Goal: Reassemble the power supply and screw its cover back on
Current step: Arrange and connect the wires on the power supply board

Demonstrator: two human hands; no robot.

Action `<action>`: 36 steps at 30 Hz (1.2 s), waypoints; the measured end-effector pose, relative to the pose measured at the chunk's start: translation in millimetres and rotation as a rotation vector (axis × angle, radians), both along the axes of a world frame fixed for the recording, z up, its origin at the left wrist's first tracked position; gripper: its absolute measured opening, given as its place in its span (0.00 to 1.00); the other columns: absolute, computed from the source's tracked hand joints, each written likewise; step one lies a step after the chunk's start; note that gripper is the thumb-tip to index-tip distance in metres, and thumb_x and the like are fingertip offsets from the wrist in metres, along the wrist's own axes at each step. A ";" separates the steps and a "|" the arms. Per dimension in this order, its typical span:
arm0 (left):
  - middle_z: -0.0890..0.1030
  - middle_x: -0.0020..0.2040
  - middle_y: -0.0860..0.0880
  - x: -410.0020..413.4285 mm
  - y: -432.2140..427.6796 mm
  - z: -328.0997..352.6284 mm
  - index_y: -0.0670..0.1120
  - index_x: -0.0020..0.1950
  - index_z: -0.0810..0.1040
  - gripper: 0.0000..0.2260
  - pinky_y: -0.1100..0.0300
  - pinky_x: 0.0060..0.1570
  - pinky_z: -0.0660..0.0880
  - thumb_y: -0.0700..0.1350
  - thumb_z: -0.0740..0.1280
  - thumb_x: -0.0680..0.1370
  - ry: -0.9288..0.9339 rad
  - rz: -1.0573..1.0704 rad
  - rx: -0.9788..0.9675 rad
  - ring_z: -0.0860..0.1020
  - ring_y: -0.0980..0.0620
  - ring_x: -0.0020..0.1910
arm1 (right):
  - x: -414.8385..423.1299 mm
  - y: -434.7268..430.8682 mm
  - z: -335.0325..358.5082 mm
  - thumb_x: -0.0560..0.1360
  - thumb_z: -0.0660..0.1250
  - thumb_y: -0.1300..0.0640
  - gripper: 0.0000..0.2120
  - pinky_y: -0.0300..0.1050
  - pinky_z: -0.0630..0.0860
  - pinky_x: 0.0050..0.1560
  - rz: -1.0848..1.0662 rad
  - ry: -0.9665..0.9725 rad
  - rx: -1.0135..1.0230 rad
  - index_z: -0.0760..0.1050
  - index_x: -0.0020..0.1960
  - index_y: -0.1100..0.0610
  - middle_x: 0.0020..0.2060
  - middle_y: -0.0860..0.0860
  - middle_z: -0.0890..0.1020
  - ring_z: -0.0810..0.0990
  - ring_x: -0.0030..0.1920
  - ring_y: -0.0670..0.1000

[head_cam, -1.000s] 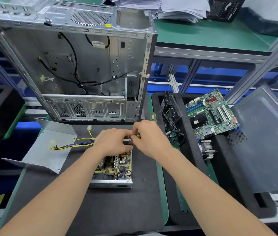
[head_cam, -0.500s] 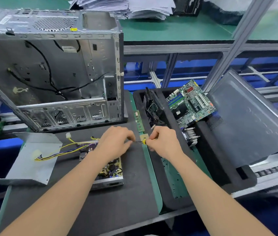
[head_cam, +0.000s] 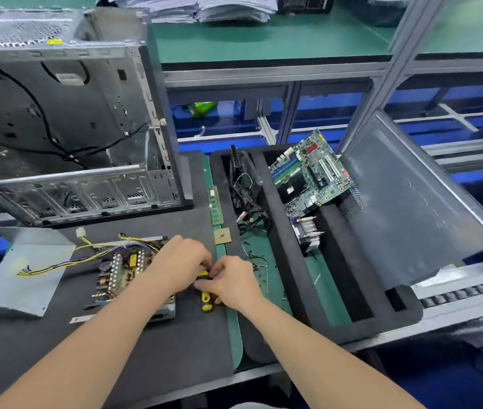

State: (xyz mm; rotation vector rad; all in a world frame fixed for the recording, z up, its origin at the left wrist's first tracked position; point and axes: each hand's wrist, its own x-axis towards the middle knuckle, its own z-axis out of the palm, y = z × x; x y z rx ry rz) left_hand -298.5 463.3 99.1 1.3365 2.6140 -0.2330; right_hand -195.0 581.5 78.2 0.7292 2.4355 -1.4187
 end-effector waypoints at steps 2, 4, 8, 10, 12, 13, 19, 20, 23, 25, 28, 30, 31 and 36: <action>0.83 0.56 0.56 1.8 -1.2 -1.7 0.61 0.59 0.83 0.11 0.55 0.56 0.71 0.51 0.64 0.82 -0.015 0.056 0.021 0.81 0.51 0.57 | -1.4 16.6 -2.8 0.68 0.82 0.50 0.13 0.54 0.86 0.38 0.054 -0.008 -0.069 0.81 0.44 0.55 0.35 0.55 0.87 0.87 0.32 0.53; 0.82 0.57 0.55 5.6 -1.3 -3.9 0.61 0.59 0.83 0.11 0.54 0.57 0.71 0.50 0.63 0.82 -0.012 0.104 0.043 0.80 0.51 0.58 | -4.8 43.9 -3.0 0.71 0.79 0.53 0.07 0.53 0.86 0.39 0.076 0.007 -0.041 0.81 0.43 0.52 0.32 0.53 0.86 0.86 0.30 0.52; 0.80 0.51 0.53 17.4 13.4 -11.1 0.57 0.56 0.86 0.12 0.53 0.55 0.73 0.46 0.65 0.80 -0.029 0.231 0.212 0.80 0.47 0.53 | -13.3 111.9 0.9 0.75 0.73 0.57 0.03 0.53 0.87 0.43 0.019 0.059 0.080 0.83 0.43 0.51 0.32 0.49 0.86 0.86 0.31 0.50; 0.81 0.50 0.52 27.5 27.1 -16.6 0.55 0.55 0.87 0.11 0.52 0.55 0.74 0.44 0.66 0.80 -0.042 0.266 0.331 0.80 0.46 0.52 | -16.2 139.5 2.1 0.76 0.72 0.57 0.05 0.53 0.87 0.44 0.035 0.065 0.130 0.83 0.42 0.50 0.32 0.50 0.86 0.87 0.32 0.50; 0.82 0.50 0.50 39.2 40.0 -23.6 0.52 0.53 0.86 0.10 0.50 0.55 0.75 0.42 0.67 0.79 -0.053 0.281 0.422 0.80 0.45 0.52 | -18.3 159.8 1.8 0.77 0.71 0.58 0.05 0.54 0.86 0.45 0.080 0.064 0.164 0.83 0.43 0.51 0.33 0.52 0.87 0.87 0.34 0.51; 0.82 0.49 0.50 44.3 44.9 -27.8 0.51 0.53 0.86 0.09 0.49 0.54 0.75 0.41 0.68 0.79 -0.054 0.286 0.450 0.79 0.44 0.51 | -19.1 167.0 1.8 0.78 0.70 0.59 0.05 0.54 0.86 0.46 0.110 0.067 0.182 0.83 0.44 0.52 0.33 0.53 0.87 0.87 0.35 0.52; 0.82 0.50 0.48 63.6 49.1 -56.9 0.47 0.53 0.84 0.10 0.50 0.52 0.70 0.35 0.68 0.77 -0.021 0.392 0.567 0.78 0.43 0.50 | -28.9 177.8 2.0 0.77 0.68 0.62 0.08 0.42 0.82 0.49 0.366 0.101 0.343 0.85 0.48 0.54 0.36 0.47 0.85 0.85 0.41 0.49; 0.81 0.51 0.48 65.3 47.5 -60.7 0.46 0.54 0.84 0.11 0.51 0.52 0.69 0.34 0.67 0.77 -0.025 0.401 0.595 0.77 0.44 0.51 | -33.9 175.6 1.9 0.77 0.68 0.62 0.08 0.39 0.78 0.50 0.439 0.109 0.395 0.86 0.49 0.53 0.37 0.45 0.84 0.84 0.43 0.48; 0.80 0.50 0.49 64.5 43.7 -66.5 0.47 0.54 0.84 0.11 0.50 0.52 0.69 0.34 0.68 0.77 -0.030 0.409 0.645 0.77 0.44 0.50 | -56.6 163.1 -8.0 0.77 0.69 0.64 0.11 0.42 0.79 0.56 0.720 0.036 0.581 0.87 0.50 0.51 0.45 0.47 0.85 0.84 0.49 0.50; 0.80 0.50 0.50 62.7 41.7 -67.5 0.48 0.53 0.84 0.11 0.48 0.53 0.70 0.35 0.68 0.78 -0.027 0.418 0.655 0.77 0.45 0.50 | -69.9 149.8 -21.1 0.76 0.68 0.66 0.12 0.49 0.82 0.53 0.896 -0.100 0.716 0.84 0.48 0.51 0.50 0.52 0.84 0.84 0.50 0.55; 0.81 0.50 0.51 61.7 37.4 -69.3 0.49 0.54 0.85 0.12 0.46 0.56 0.72 0.35 0.68 0.78 -0.036 0.411 0.670 0.79 0.46 0.52 | -79.5 134.3 -43.5 0.77 0.64 0.69 0.09 0.50 0.76 0.41 1.067 -0.216 0.919 0.72 0.48 0.55 0.45 0.53 0.74 0.78 0.44 0.58; 0.82 0.50 0.51 60.8 33.9 -71.2 0.49 0.54 0.85 0.12 0.46 0.56 0.71 0.34 0.67 0.78 -0.041 0.405 0.679 0.79 0.46 0.52 | -81.9 130.8 -55.8 0.78 0.63 0.68 0.09 0.50 0.72 0.38 1.126 -0.233 1.010 0.71 0.51 0.56 0.45 0.53 0.71 0.76 0.43 0.57; 0.82 0.50 0.52 60.2 32.3 -72.1 0.50 0.54 0.85 0.13 0.47 0.56 0.71 0.34 0.68 0.78 -0.044 0.406 0.682 0.79 0.46 0.52 | -82.3 130.1 -61.4 0.78 0.63 0.68 0.09 0.50 0.70 0.35 1.145 -0.226 1.045 0.73 0.53 0.56 0.45 0.53 0.73 0.75 0.41 0.57; 0.82 0.50 0.51 58.0 28.9 -74.7 0.49 0.53 0.85 0.12 0.51 0.56 0.69 0.35 0.69 0.77 -0.061 0.409 0.697 0.79 0.46 0.51 | -81.0 129.0 -82.1 0.75 0.65 0.65 0.12 0.45 0.61 0.27 1.186 -0.209 1.155 0.77 0.56 0.55 0.47 0.52 0.80 0.81 0.43 0.57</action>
